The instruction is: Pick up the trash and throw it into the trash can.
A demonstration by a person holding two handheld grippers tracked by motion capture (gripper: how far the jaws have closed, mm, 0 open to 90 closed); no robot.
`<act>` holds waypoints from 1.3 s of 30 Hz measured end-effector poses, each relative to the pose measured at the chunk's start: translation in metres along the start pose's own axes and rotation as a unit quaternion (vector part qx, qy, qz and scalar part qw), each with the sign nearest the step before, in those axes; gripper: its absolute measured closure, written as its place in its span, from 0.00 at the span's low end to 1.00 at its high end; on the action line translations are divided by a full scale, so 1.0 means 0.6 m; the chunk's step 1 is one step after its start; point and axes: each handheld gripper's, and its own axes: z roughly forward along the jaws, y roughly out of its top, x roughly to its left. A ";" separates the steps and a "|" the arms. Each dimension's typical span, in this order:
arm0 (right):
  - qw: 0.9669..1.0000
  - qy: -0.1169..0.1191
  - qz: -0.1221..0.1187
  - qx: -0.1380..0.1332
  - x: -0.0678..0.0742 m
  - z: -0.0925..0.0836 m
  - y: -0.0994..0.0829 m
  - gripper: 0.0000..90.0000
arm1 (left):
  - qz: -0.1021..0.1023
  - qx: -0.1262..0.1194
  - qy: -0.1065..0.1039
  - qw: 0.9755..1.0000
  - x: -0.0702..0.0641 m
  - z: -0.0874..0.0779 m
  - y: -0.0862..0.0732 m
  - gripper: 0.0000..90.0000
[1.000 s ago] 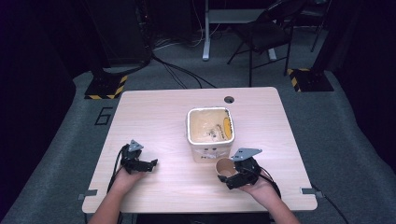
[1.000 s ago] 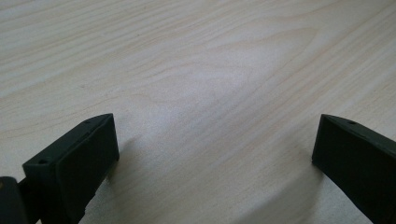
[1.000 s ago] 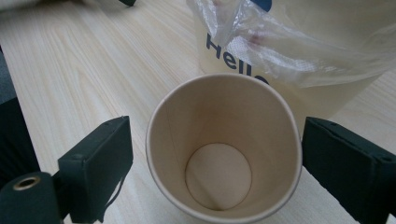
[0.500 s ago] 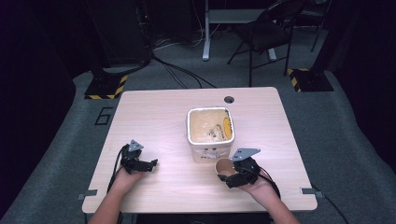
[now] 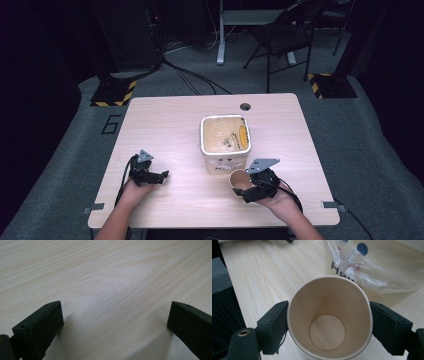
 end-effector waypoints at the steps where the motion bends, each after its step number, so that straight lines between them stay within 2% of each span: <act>1: 1.000 0.000 0.000 -0.001 0.000 -0.002 0.002 0.22 | 0.000 0.000 0.000 1.000 0.000 0.000 0.000 0.00; 13: 1.000 0.006 -0.006 -0.008 -0.001 -0.036 0.026 0.22 | 0.000 0.000 0.000 1.000 0.000 0.000 0.000 0.00; 22: 1.000 0.007 -0.012 -0.016 -0.010 -0.074 0.057 0.22 | 0.000 0.000 0.000 1.000 0.000 0.000 0.000 0.00; 39: 0.999 0.016 -0.016 -0.029 -0.022 -0.118 0.107 0.22 | 0.000 0.000 0.000 1.000 0.000 0.000 0.000 0.00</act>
